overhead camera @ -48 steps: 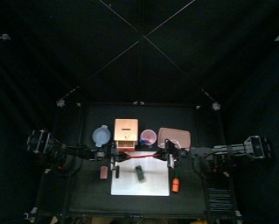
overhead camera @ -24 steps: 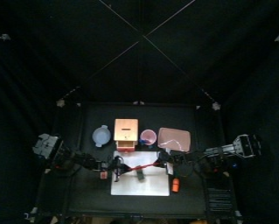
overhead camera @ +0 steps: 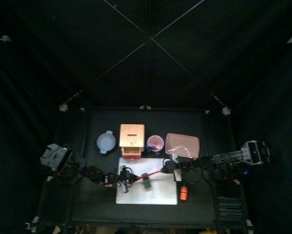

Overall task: Place sushi on board then cut the sushi with the knife then place the pieces on the plate
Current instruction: Cut the sushi into 4 pieces

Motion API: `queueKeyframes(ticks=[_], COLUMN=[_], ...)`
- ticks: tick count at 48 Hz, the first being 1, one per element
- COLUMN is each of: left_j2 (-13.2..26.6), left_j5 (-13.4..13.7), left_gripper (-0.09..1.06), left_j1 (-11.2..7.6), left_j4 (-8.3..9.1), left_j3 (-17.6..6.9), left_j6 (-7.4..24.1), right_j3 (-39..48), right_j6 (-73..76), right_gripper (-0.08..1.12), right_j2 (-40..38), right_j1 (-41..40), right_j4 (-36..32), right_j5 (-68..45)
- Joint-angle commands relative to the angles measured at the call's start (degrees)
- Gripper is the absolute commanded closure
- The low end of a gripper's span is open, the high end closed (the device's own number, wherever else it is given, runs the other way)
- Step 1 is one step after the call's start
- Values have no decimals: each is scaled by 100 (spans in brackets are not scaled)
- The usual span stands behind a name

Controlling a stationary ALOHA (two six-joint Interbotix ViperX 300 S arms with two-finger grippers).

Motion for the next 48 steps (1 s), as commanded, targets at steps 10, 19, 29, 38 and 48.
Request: queueKeyframes(ticks=[10, 19, 29, 38, 48], left_j2=[26, -88, -114, -308, -378], left_j5=[-264, -290, -290, -290, -290], left_gripper=[56, 56, 56, 56, 56], left_j1=[-97, -53, -44, -9, 70], left_j4=[-79, -237, -237, -229, -220], left_j3=[-220, -176, -114, -79, 0], left_j6=[325, 501, 527, 545, 536], right_j3=[246, 35, -44, -176, -229], right_j6=[-422, -448, -457, -448, -448], right_gripper=[66, 66, 66, 66, 66], right_j2=[158, 185, 360, 360, 387], right_j1=[-413, -439, -439, -439, -466], right_j4=[211, 193, 141, 141, 88], right_j5=[-1503, -1433, -1301, -1301, -1283])
